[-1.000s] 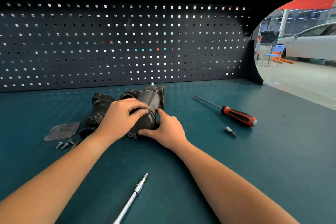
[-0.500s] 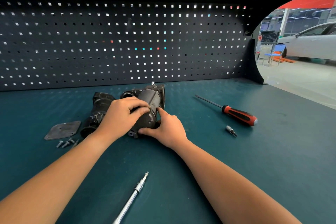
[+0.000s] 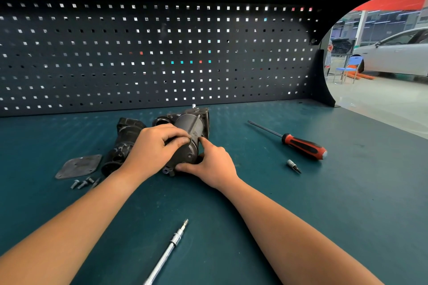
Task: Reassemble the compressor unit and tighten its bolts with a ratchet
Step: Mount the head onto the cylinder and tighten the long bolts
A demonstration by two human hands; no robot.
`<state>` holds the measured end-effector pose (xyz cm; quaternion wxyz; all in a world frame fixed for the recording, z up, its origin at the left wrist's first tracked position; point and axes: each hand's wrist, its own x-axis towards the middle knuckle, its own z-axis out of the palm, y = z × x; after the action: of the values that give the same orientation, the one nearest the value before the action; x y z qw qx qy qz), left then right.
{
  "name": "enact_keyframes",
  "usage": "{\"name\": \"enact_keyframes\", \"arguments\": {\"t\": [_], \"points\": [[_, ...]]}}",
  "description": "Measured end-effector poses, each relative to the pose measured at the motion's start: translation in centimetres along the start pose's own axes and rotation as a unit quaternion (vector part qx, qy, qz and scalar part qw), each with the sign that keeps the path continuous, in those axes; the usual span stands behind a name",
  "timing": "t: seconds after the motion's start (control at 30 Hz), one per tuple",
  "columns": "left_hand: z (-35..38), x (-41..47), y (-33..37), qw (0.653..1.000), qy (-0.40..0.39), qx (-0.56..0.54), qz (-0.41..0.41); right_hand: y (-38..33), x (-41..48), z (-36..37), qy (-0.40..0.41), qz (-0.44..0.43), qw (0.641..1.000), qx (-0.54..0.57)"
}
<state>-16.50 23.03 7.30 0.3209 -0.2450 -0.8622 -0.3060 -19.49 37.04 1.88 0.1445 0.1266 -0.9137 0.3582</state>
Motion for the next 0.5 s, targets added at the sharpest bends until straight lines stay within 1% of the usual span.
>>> {"name": "enact_keyframes", "arguments": {"t": [0.5], "points": [[0.35,0.2,-0.18,1.0,0.007,0.006,-0.006,0.06,0.08,0.08,0.003,0.006,1.0,-0.001]]}}
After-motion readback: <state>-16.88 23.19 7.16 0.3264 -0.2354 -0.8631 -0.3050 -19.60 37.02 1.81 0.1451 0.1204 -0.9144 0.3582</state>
